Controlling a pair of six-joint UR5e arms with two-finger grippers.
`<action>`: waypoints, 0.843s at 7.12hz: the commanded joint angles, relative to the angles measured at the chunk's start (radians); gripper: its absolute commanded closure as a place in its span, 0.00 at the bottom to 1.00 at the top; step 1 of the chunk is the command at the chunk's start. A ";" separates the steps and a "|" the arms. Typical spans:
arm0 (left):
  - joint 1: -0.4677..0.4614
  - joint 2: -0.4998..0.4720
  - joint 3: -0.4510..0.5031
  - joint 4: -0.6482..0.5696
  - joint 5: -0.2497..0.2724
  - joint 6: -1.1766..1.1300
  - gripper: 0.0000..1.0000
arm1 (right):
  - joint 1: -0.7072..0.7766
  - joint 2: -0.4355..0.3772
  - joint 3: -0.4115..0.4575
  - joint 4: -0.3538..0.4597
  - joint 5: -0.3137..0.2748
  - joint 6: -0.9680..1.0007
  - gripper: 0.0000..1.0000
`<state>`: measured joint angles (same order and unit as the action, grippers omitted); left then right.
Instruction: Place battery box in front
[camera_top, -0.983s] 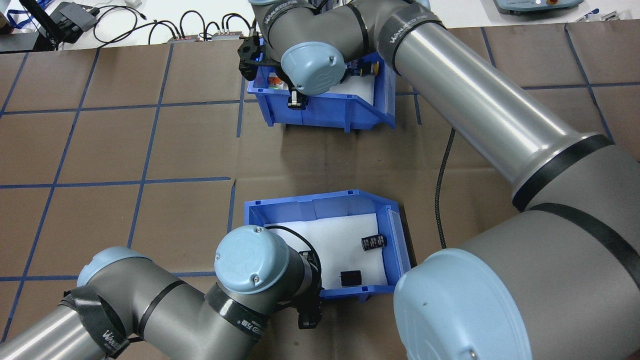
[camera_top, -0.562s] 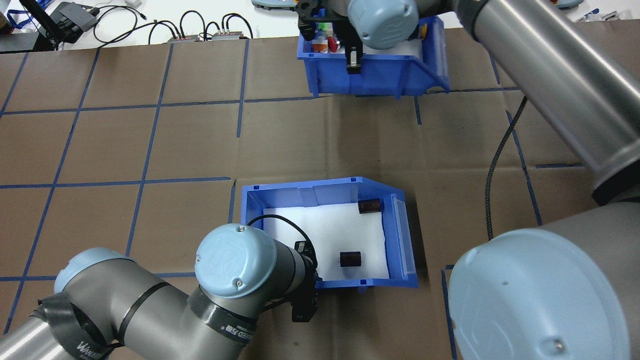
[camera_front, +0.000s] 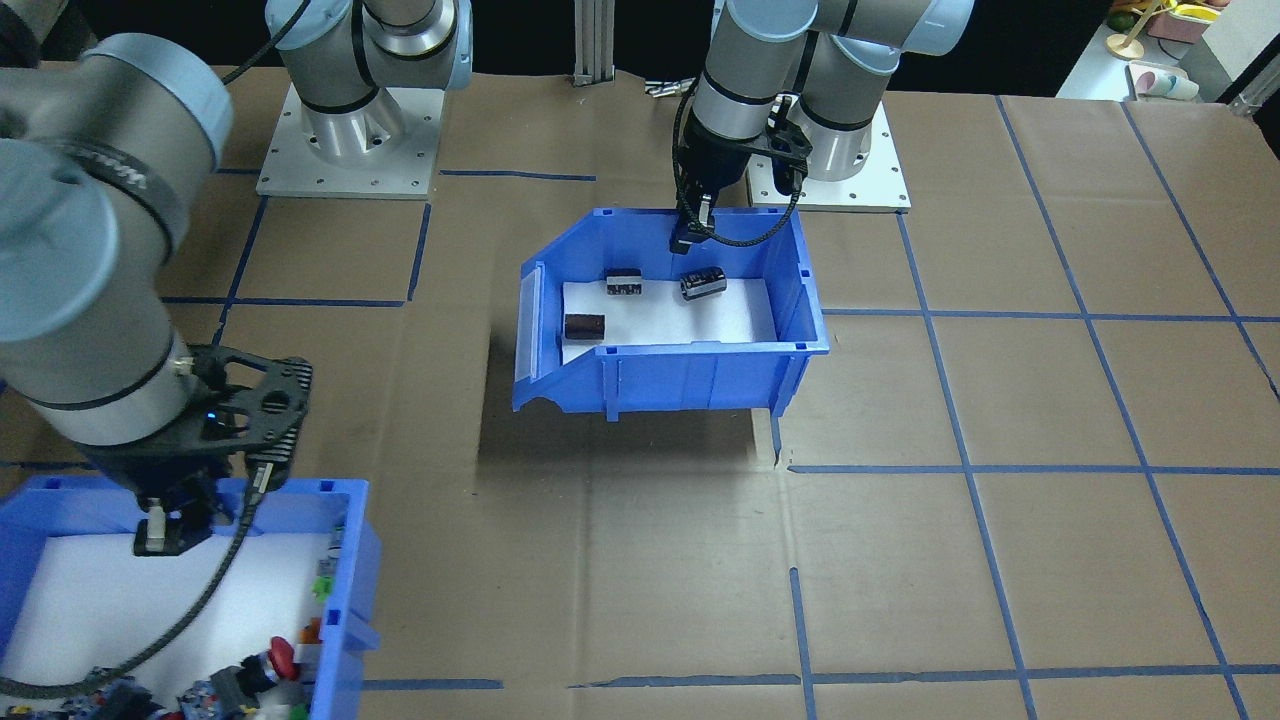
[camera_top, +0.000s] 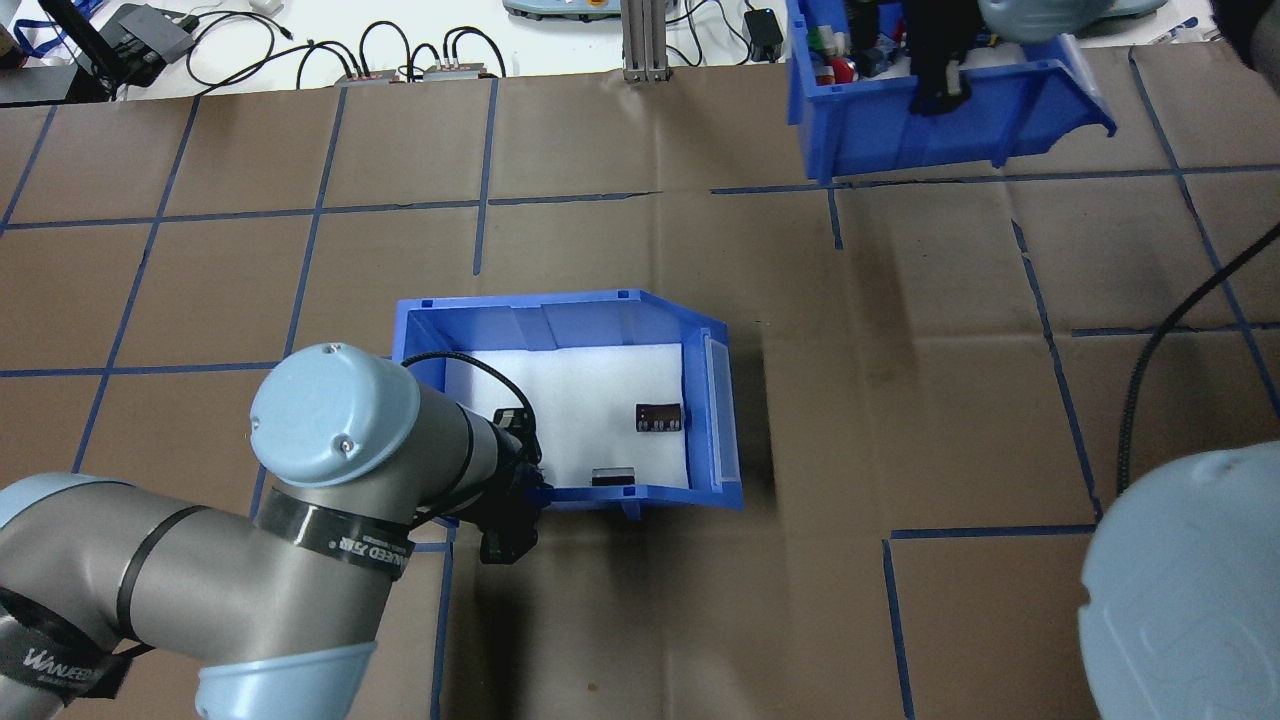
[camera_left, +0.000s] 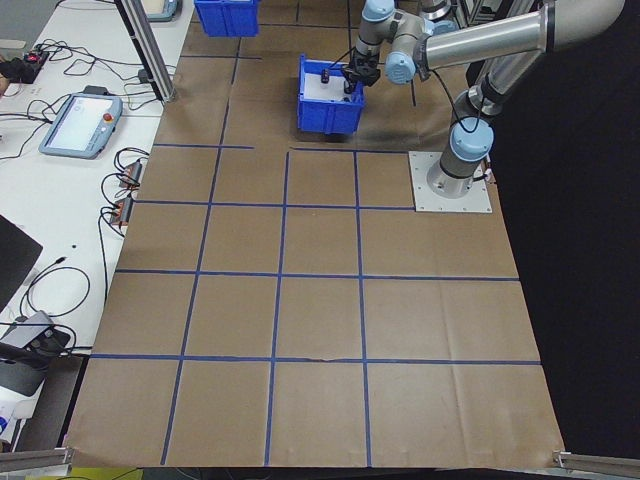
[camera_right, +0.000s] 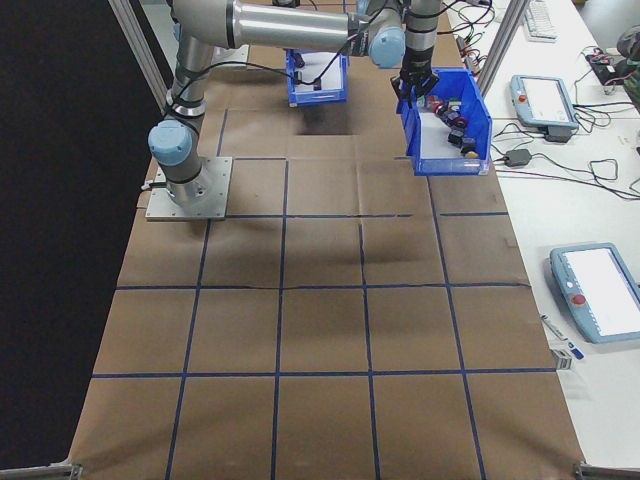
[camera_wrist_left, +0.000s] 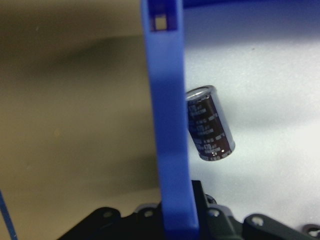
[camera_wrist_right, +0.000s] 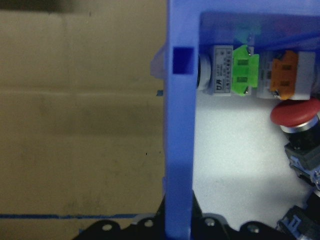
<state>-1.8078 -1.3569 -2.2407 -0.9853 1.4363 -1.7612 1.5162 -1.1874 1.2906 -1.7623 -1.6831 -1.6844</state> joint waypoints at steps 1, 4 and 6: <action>0.050 -0.151 0.158 -0.007 -0.005 0.054 1.00 | -0.127 -0.139 0.187 -0.011 0.014 -0.153 1.00; 0.051 -0.420 0.433 -0.006 -0.043 0.048 1.00 | -0.200 -0.401 0.514 -0.041 0.054 -0.225 1.00; 0.031 -0.586 0.594 -0.004 -0.047 0.037 1.00 | -0.202 -0.510 0.671 -0.147 0.052 -0.231 1.00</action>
<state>-1.7683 -1.8429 -1.7433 -0.9897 1.3934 -1.7192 1.3174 -1.6286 1.8666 -1.8541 -1.6300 -1.9093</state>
